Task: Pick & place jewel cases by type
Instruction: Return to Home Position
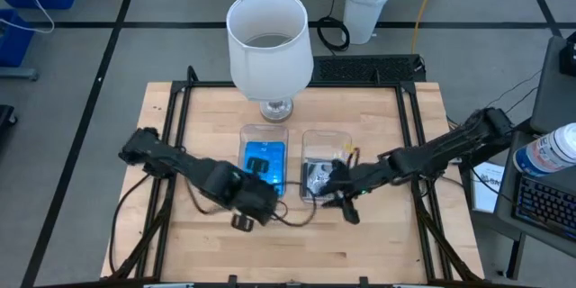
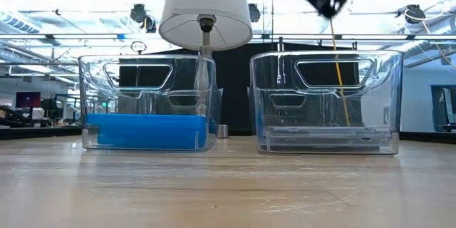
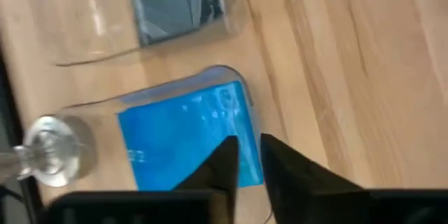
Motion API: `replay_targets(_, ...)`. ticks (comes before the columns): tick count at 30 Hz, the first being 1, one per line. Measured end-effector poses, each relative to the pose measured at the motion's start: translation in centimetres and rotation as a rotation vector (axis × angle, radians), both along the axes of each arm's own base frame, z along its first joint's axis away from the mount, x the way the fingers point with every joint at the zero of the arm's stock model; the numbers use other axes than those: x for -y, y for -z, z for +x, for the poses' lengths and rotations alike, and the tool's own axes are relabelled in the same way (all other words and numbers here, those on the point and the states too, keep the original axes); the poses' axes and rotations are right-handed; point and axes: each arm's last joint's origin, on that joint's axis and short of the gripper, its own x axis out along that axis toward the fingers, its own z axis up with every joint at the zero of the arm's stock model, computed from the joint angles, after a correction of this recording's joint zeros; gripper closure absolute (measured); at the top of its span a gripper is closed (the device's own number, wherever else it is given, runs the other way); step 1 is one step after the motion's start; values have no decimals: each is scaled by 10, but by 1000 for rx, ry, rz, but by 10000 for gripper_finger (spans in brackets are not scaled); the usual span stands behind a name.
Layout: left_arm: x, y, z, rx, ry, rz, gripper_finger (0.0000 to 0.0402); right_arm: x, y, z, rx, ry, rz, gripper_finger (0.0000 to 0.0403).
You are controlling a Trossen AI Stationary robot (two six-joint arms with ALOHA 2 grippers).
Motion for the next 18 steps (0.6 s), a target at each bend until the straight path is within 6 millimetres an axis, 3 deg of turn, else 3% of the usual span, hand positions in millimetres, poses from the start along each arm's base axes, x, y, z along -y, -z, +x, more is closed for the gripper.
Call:
replay_targets(4,-10,-30,-28,86,29,-24,390,14,-30,-28,89,56,-88,283)
replay_targets(9,-27,-60,-82,272,125,-105,385,34,-60,-84,188,125,-256,329)
replay_targets(13,-50,-55,-126,445,138,-158,394,47,-62,-123,307,172,-289,385)
replay_targets(18,-72,-11,-153,720,169,-260,393,56,-39,-142,480,128,-229,393)
